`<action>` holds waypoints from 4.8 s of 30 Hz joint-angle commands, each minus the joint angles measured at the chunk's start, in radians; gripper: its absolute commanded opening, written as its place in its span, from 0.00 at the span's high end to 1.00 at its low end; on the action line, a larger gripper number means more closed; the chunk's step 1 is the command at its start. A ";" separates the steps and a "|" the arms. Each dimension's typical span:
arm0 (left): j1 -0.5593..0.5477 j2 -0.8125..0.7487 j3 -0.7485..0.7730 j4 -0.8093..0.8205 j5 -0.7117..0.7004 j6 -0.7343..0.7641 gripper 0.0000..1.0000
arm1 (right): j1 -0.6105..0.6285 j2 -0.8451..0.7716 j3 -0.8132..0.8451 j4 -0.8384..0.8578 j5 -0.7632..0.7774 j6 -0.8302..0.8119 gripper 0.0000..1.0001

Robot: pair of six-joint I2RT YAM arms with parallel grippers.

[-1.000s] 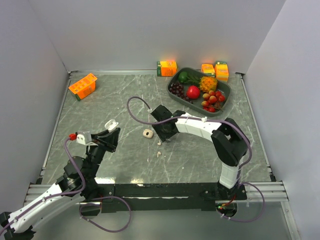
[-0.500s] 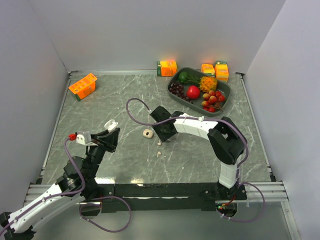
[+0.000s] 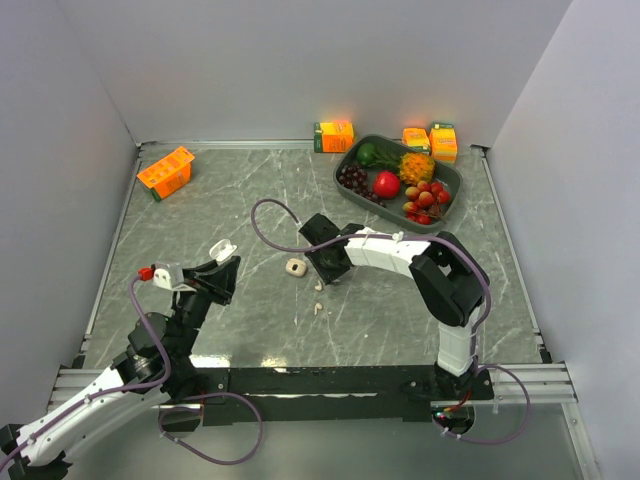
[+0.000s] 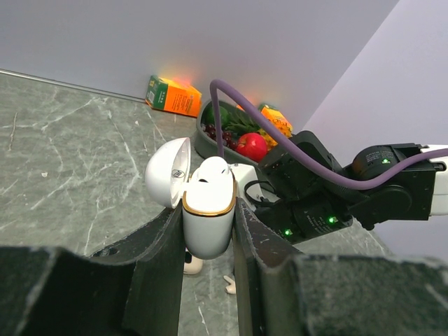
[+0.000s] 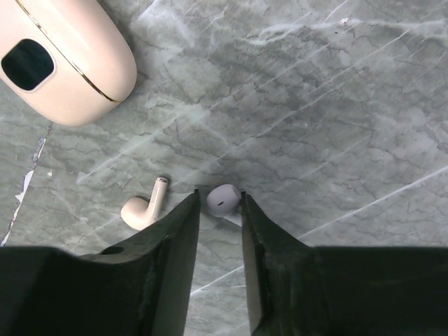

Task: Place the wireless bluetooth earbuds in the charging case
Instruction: Adjust the earbud at the center of the board, then pick up the earbud from the center of the board, then place the earbud in the charging case.

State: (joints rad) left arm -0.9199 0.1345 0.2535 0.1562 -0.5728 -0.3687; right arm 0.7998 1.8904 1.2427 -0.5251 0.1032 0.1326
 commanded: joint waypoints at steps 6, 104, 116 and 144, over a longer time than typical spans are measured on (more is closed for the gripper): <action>0.000 -0.004 0.035 0.022 -0.004 -0.001 0.99 | -0.036 -0.066 -0.031 0.060 -0.033 0.070 0.76; 0.000 0.001 0.049 -0.009 0.011 -0.013 0.98 | -0.074 -0.273 -0.108 0.074 0.046 0.081 0.85; 0.000 0.068 0.040 0.086 0.082 -0.009 0.99 | -0.047 -0.710 -0.227 0.312 -0.059 0.283 1.00; 0.001 0.683 0.086 0.855 0.553 0.105 0.99 | 0.516 -0.933 -0.473 1.271 0.584 -0.300 1.00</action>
State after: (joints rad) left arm -0.9199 0.7994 0.2871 0.8787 -0.0769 -0.2676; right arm 1.2987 0.9489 0.7494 0.6392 0.6724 -0.1421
